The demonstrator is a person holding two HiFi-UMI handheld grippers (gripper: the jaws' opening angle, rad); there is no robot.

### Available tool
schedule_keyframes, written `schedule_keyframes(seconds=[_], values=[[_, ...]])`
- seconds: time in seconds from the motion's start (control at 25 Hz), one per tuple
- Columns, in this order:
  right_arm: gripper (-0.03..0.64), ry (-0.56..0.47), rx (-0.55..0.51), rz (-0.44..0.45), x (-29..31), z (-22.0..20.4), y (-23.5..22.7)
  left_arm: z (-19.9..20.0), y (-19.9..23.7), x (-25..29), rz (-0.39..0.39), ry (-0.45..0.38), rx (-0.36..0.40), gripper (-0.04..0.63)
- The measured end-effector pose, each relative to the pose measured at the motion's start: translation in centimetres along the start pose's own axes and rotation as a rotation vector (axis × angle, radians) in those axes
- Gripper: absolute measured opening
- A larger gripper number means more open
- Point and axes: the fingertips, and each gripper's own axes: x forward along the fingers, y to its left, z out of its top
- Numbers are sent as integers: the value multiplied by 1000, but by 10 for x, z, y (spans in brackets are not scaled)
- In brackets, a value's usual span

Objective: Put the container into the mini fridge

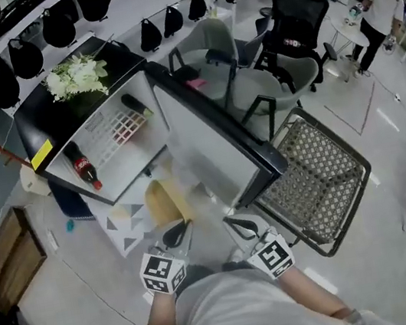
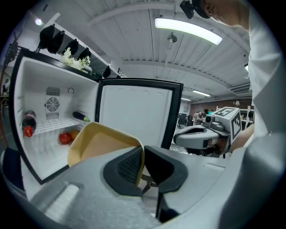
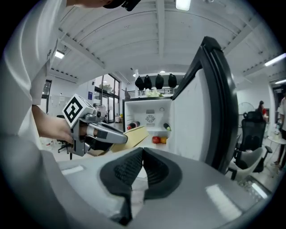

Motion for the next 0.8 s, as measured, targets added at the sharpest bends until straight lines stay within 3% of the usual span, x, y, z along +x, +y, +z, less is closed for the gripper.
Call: schedule_keyframes(seconds=[0.2, 0.48, 0.6, 0.8], values=[[3, -7, -13, 96, 29, 5, 4, -2, 16, -3, 84, 22, -21, 28], [3, 6, -44, 165, 78, 21, 14, 5, 59, -23, 187, 33, 6, 28], [3, 14, -52, 172, 101, 26, 15, 8, 81, -28, 197, 35, -5, 28], [3, 24, -102, 167, 137, 37, 18, 11, 111, -24, 182, 64, 65, 28]])
